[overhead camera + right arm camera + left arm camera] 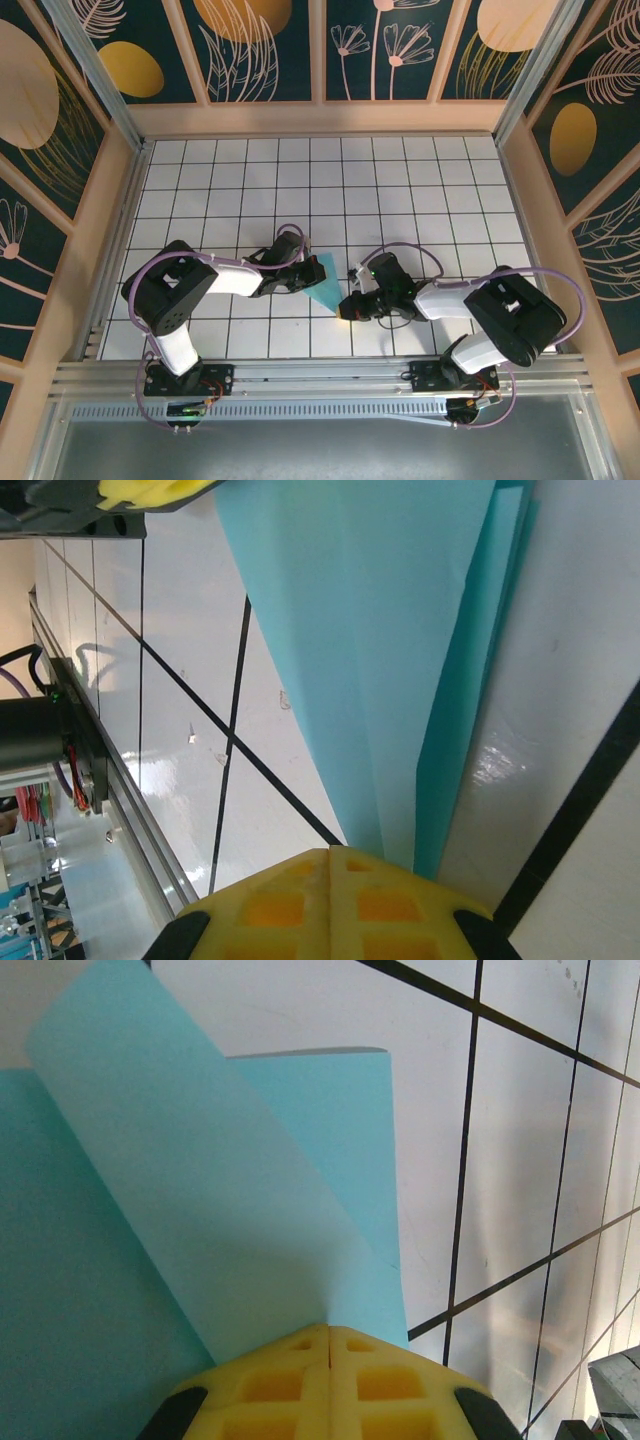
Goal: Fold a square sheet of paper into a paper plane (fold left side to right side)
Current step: Fourth fold the wing at the center of the table.
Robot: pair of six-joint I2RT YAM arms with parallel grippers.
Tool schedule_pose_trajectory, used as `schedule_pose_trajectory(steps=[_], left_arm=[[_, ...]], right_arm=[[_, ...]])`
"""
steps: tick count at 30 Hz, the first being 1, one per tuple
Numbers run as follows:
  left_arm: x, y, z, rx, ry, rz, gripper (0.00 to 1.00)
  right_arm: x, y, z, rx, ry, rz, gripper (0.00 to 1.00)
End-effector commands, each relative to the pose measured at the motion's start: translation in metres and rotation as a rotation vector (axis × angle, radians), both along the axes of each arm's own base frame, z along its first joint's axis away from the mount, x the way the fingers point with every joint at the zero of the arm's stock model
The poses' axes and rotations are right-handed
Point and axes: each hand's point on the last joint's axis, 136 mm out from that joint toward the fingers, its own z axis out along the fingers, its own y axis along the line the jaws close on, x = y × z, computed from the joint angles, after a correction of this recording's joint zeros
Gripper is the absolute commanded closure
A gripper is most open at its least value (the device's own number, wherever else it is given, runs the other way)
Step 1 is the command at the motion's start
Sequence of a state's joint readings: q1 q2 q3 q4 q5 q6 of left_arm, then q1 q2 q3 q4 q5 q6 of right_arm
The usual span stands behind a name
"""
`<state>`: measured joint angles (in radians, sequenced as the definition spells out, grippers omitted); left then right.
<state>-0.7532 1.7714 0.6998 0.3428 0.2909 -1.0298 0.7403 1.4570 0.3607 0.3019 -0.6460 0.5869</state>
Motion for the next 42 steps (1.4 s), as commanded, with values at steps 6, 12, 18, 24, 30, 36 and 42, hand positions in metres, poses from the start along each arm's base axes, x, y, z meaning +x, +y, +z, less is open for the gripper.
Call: schedule_pose_trajectory(steps=[6, 12, 18, 24, 30, 36, 42], left_arm=[[-0.012, 0.024, -0.036, 0.145, 0.065, 0.018, 1.00], [-0.011, 0.024, -0.036, 0.145, 0.065, 0.019, 1.00], [-0.012, 0.025, -0.037, 0.146, 0.065, 0.021, 1.00], [-0.012, 0.025, -0.037, 0.146, 0.066, 0.022, 1.00], [-0.012, 0.025, -0.036, 0.145, 0.064, 0.022, 1.00], [-0.011, 0.024, -0.034, 0.141, 0.059, 0.019, 1.00], [-0.010, 0.023, -0.034, 0.136, 0.059, 0.018, 1.00]], right_arm=[[-0.007, -0.007, -0.012, -0.024, 0.043, -0.008, 1.00], [-0.010, -0.009, -0.014, -0.034, 0.053, -0.005, 1.00], [-0.018, -0.009, -0.017, -0.038, 0.075, 0.015, 1.00], [-0.028, -0.009, -0.017, -0.038, 0.090, 0.032, 1.00], [-0.022, -0.007, 0.010, -0.014, 0.031, 0.025, 1.00], [0.003, -0.006, 0.053, 0.068, -0.089, -0.015, 1.00], [0.035, 0.008, 0.051, 0.058, -0.126, -0.056, 1.00]])
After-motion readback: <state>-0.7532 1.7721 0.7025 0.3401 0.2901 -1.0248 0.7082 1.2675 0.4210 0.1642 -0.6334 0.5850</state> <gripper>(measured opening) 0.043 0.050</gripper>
